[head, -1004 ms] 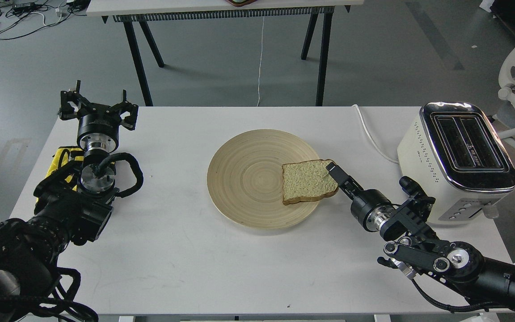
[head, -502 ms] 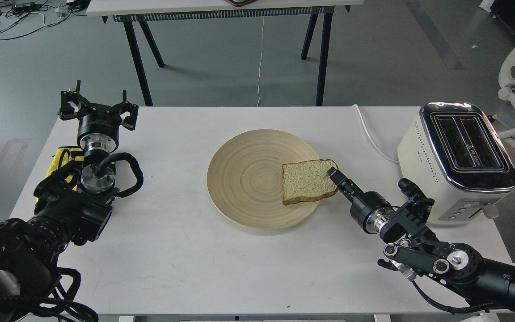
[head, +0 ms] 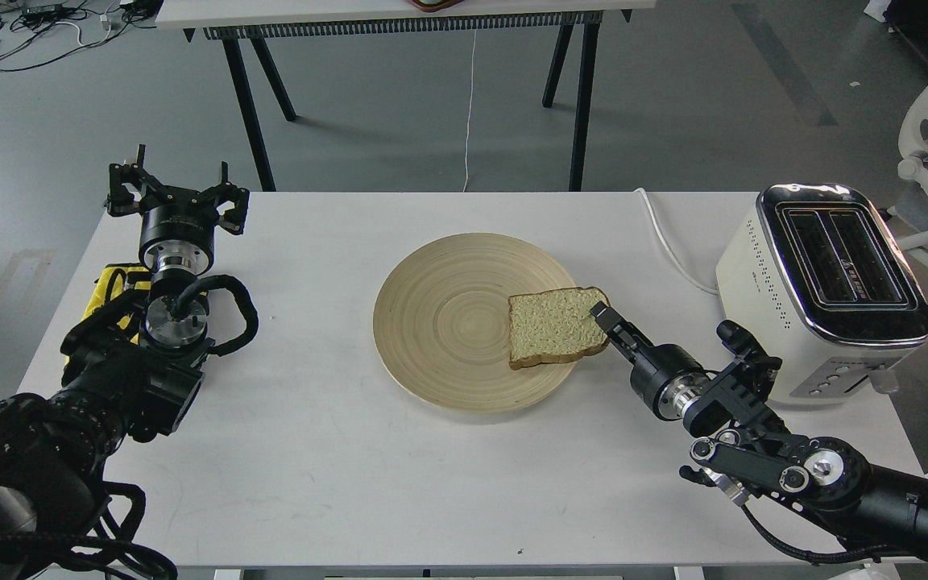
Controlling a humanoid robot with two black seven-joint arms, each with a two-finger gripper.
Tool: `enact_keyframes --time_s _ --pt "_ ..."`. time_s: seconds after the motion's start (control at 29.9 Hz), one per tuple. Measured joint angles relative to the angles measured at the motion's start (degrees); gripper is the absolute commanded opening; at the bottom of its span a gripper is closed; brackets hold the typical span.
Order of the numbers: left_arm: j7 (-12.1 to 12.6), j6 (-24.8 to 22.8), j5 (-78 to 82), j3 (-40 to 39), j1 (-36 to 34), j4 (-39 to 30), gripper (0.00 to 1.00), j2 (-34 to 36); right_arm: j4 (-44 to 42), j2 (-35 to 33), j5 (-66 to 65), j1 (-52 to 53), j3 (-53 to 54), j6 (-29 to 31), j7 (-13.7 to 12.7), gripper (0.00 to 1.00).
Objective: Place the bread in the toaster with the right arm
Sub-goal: 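Close the right gripper on the edge of the bread slice, then lift the bread slice up out of the bowl with the right gripper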
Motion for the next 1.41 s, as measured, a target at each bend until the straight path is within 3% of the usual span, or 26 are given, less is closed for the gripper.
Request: enact_keyframes --time_s 0.47,1.07,1.24,1.41 --pt "0.00 0.00 0.03 0.03 0.00 0.00 1.00 0.00 0.76 -0.20 -0.08 0.25 -0.12 0.00 0.01 0.16" --pt "0.00 0.00 -0.02 0.02 0.00 0.00 1.00 0.00 4.62 -2.55 -0.42 6.11 3.41 -1.41 0.89 0.14" --pt "0.00 0.00 -0.02 0.00 0.00 0.00 1.00 0.00 6.01 -6.55 -0.19 9.99 3.54 -1.48 1.06 0.14" --pt "0.00 0.00 -0.02 -0.01 0.00 0.00 1.00 0.00 10.21 -15.72 -0.16 14.48 3.50 -1.47 1.08 0.14"
